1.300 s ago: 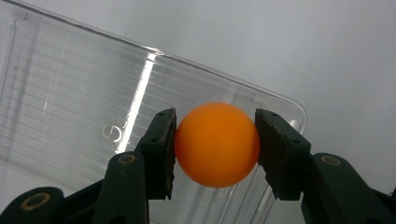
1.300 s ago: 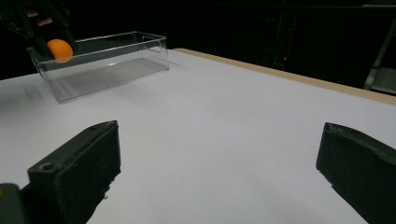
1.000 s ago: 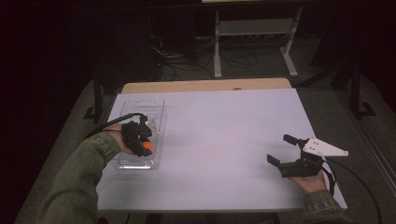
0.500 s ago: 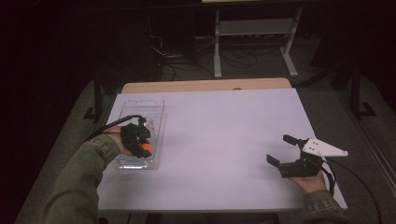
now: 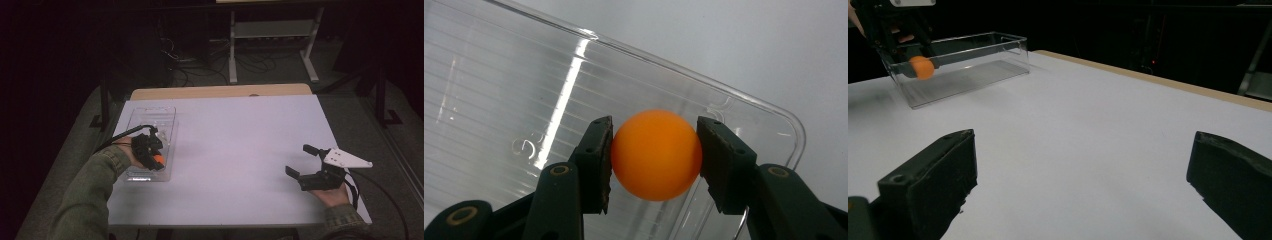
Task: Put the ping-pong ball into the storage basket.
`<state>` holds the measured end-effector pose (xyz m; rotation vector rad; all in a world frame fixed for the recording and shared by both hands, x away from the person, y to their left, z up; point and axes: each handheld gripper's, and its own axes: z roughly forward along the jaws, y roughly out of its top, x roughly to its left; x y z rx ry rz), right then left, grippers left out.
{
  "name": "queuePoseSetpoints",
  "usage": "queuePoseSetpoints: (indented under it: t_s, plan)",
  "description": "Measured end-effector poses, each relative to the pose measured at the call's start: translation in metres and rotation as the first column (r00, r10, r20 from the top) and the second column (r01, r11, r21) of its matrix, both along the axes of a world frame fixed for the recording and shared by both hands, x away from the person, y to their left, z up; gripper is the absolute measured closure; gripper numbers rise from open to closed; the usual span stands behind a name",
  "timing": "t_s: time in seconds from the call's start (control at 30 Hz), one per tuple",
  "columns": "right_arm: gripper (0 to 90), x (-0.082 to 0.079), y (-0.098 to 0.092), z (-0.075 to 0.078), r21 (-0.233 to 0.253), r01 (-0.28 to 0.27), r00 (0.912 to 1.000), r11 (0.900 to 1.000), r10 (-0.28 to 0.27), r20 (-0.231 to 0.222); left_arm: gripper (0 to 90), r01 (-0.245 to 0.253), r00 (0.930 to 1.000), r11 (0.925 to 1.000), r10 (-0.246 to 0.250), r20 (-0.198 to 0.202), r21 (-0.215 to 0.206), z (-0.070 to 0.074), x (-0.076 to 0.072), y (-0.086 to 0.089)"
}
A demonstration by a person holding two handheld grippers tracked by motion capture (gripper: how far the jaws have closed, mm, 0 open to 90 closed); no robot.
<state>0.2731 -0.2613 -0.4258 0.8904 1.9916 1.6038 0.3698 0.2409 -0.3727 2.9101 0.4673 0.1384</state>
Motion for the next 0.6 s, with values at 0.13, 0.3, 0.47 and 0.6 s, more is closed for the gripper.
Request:
queuePoseSetpoints:
  t_s: [0.13,0.3,0.47,0.6]
  plan:
    - [0.0,-0.0001,0.0,0.0,-0.001,0.0,1.0,1.0,0.0,-0.001,50.2,-0.003,1.0,1.0,0.003,-0.008,-0.005,-0.0042,0.0014,0.0007]
    - [0.0,-0.0002,0.0002,0.0,-0.001,0.0,1.0,1.0,0.0,-0.001,50.1,-0.015,0.9998,0.9999,0.015,-0.015,-0.008,-0.0077,0.0015,0.0043]
    - [0.0,0.0,0.0002,-0.0002,-0.002,0.0,1.0,1.0,0.0,-0.002,50.1,-0.021,0.9997,0.9997,0.021,-0.008,-0.012,-0.008,0.0018,0.0059]
    - [0.0,-0.0001,0.0003,-0.0003,-0.004,0.0,1.0,1.0,0.0,-0.004,50.0,-0.024,0.9997,0.9996,0.023,-0.006,-0.015,-0.009,0.0019,0.0052]
